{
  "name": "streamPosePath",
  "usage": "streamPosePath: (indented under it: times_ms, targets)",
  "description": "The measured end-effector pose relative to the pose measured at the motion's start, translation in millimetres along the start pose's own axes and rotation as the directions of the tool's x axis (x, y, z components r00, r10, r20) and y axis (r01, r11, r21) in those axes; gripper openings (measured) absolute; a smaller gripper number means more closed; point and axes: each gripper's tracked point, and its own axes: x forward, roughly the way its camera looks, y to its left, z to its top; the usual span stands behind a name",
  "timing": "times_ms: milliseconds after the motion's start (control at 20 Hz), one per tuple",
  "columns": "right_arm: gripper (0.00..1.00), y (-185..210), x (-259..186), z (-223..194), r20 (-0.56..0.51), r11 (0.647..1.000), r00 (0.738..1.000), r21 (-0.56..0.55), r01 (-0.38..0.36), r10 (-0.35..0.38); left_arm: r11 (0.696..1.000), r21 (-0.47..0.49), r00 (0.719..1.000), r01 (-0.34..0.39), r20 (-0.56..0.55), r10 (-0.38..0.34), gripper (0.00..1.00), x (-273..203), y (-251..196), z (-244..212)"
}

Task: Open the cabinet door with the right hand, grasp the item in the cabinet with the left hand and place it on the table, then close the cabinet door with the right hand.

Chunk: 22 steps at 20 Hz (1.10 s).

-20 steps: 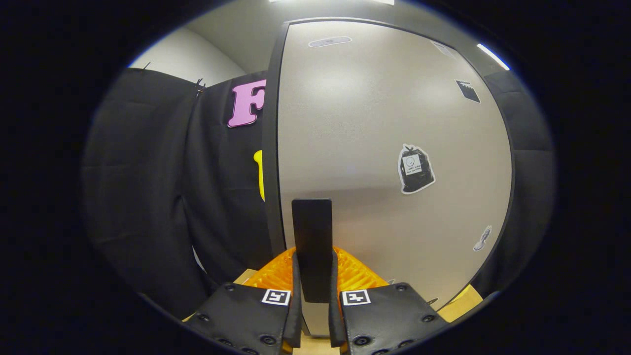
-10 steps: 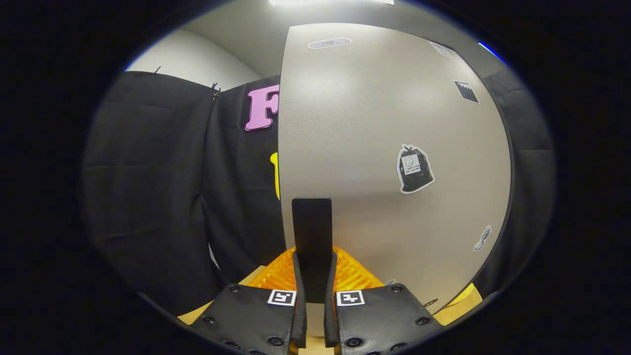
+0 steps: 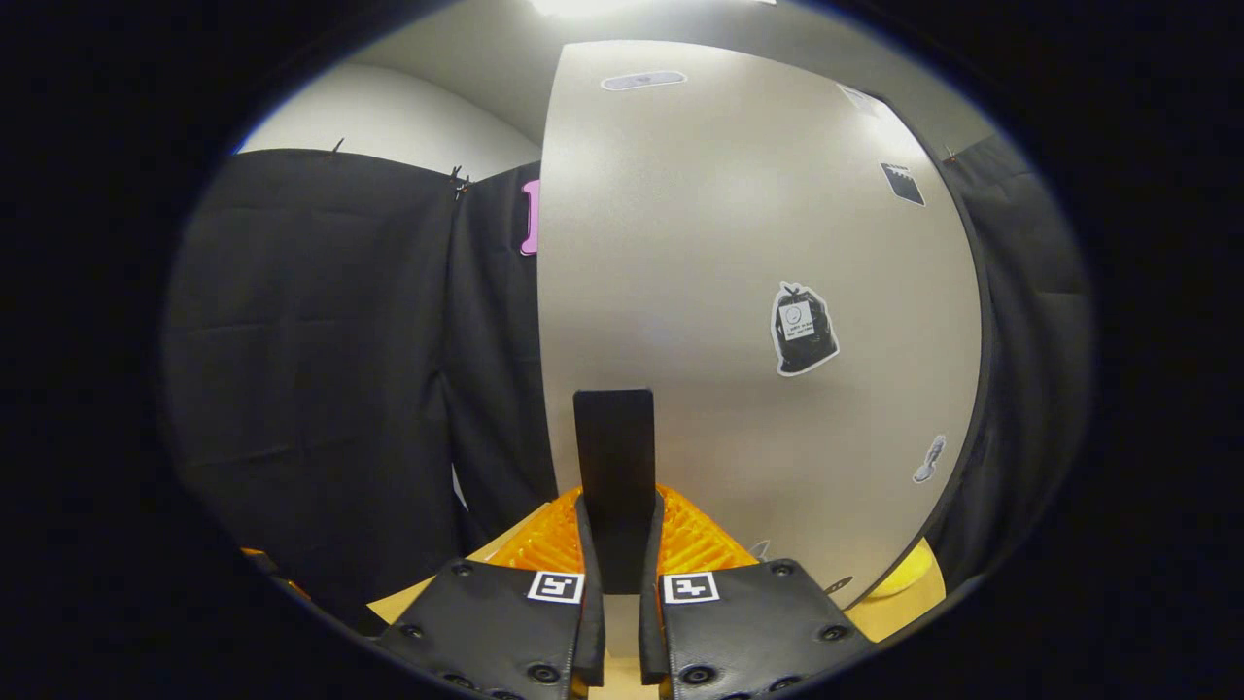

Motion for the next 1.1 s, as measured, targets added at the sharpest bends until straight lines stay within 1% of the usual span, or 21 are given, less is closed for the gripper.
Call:
streamPosePath:
  times_ms: [50, 200, 400, 450, 500, 650, 850, 1100]
  targets:
    - [0.14, 0, -3, -1, -0.003, 1.000, 1.000, 0.003, -0.009, 0.009, 1.000, 0.004, 1.000, 0.005, -0.002, -0.005, 0.92, -2, -3, 0]
    - [0.16, -4, -25, -4, -0.004, 1.000, 1.000, 0.000, -0.026, 0.026, 1.000, 0.013, 1.000, 0.017, -0.010, -0.017, 0.91, -5, -12, -6]
    - [0.16, -8, -46, -6, -0.014, 0.999, 0.999, 0.013, -0.050, 0.050, 0.999, 0.020, 0.999, 0.036, -0.006, -0.036, 0.91, -6, -27, -6]
    - [0.16, -10, -51, -7, -0.015, 0.998, 0.998, 0.010, -0.056, 0.056, 0.999, 0.025, 0.999, 0.041, -0.001, -0.041, 0.93, -7, -31, -3]
    - [0.16, -12, -55, -7, -0.017, 0.998, 0.998, 0.004, -0.063, 0.063, 0.999, 0.030, 0.999, 0.045, 0.002, -0.045, 0.91, -7, -34, -2]
    - [0.16, -17, -69, -9, -0.032, 0.997, 0.996, 0.002, -0.078, 0.078, 0.997, 0.041, 0.998, 0.059, 0.002, -0.060, 0.91, -7, -44, -3]
    - [0.16, -27, -93, -11, -0.047, 0.997, 0.996, -0.004, -0.077, 0.077, 0.994, 0.051, 0.996, 0.092, -0.002, -0.092, 0.92, -7, -60, -5]
    - [0.16, -47, -119, -13, -0.047, 0.998, 0.997, 0.014, -0.057, 0.057, 0.985, 0.054, 0.986, 0.164, -0.012, -0.164, 0.92, 3, -94, -10]
